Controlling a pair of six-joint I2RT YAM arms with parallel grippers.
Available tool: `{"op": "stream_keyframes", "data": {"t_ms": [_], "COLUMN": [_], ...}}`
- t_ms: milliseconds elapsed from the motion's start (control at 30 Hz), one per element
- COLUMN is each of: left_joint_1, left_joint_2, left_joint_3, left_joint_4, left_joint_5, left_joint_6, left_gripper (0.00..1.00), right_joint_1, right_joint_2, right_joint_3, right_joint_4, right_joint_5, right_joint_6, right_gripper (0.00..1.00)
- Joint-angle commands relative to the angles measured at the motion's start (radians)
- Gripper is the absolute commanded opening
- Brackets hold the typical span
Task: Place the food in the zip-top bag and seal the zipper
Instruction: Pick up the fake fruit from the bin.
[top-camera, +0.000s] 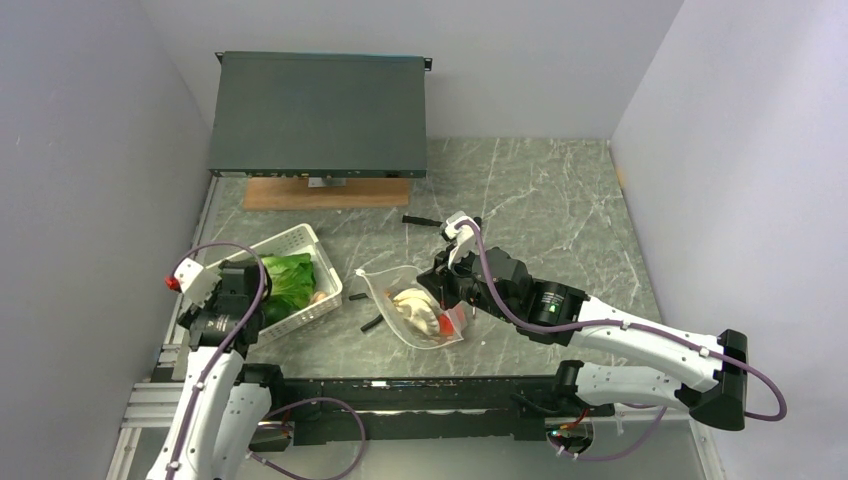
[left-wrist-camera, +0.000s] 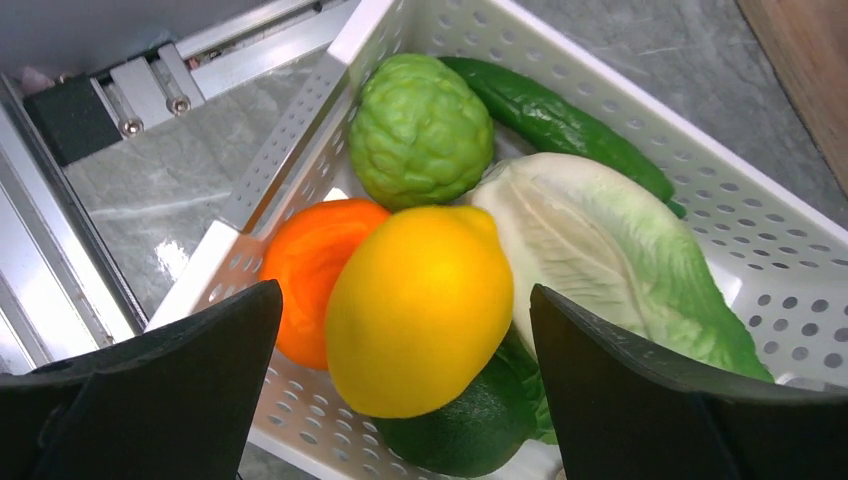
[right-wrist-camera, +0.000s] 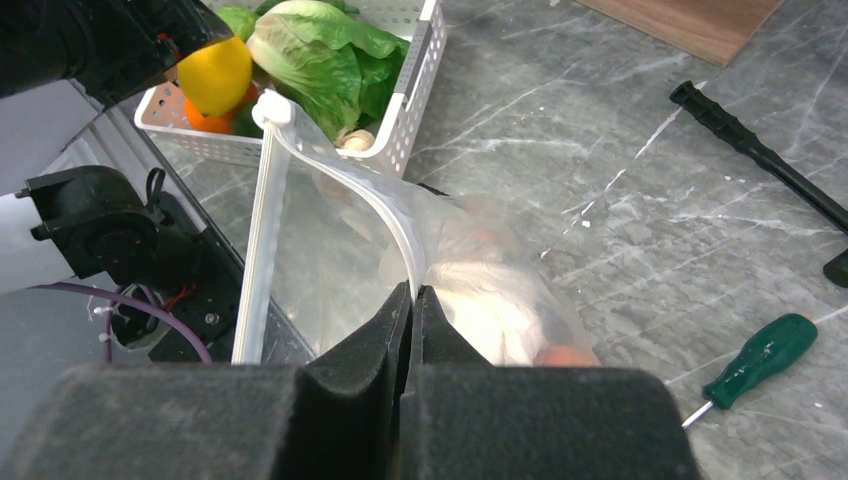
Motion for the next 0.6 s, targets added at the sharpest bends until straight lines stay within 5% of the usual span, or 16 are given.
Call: {"op": "stream_keyframes", "data": {"t_ms": [0, 467, 567], "left_joint_1": [0.005, 0.076, 0.079], "left_joint_2": [0.036, 0.204, 0.210], "left_joint_3": [0.094, 0.034, 0.029], "left_joint_4": [0.019, 0.101, 0.088], "left_joint_5": [-0.009, 0.103, 0.105], "left_joint_6": [0.094, 0.039, 0.018], "left_gripper": [1.00, 1.00, 0.86], "right_joint_1": [-0.004, -0.006, -0.006], "right_joint_2": [-0.004, -0.026, -0.030], "right_joint_3": [0.032, 0.028, 0.028], "right_joint_4": [0.039, 0.029, 0.026], "right_joint_5": [0.000, 0.008, 0.011], "right_joint_6": [-0.007, -0.011, -0.013], "right_gripper": [0.00, 0.00, 0.00]}}
